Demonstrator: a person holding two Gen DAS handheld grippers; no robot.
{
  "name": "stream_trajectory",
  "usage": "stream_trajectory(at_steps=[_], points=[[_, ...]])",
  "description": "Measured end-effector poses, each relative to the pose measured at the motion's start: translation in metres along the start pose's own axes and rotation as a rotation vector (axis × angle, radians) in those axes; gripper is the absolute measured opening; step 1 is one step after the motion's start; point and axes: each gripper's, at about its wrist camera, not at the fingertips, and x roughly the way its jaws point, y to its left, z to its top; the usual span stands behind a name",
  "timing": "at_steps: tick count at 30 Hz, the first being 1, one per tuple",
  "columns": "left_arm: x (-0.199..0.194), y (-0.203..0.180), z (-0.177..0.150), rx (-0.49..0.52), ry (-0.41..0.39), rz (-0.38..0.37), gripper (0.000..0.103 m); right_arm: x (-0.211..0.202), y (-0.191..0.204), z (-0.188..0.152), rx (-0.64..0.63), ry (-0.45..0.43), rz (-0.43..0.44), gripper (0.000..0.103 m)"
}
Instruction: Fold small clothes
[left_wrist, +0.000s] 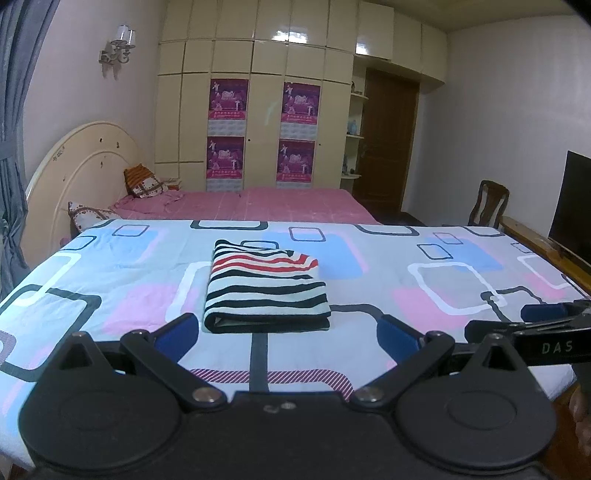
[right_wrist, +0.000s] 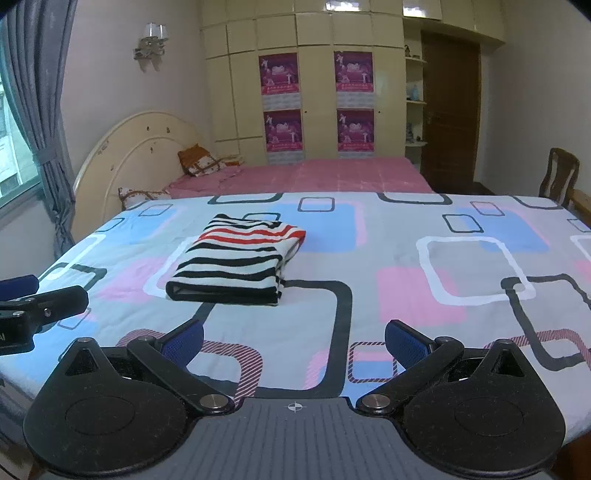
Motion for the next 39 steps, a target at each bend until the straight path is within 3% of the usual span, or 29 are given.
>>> stream_trajectory(at_steps=[39], points=[[0.000, -0.001, -0.001, 0.001, -0.002, 0.004, 0.103, -0.002, -0.008, 0.003, 0.002, -0.003, 0.017, 0.103]])
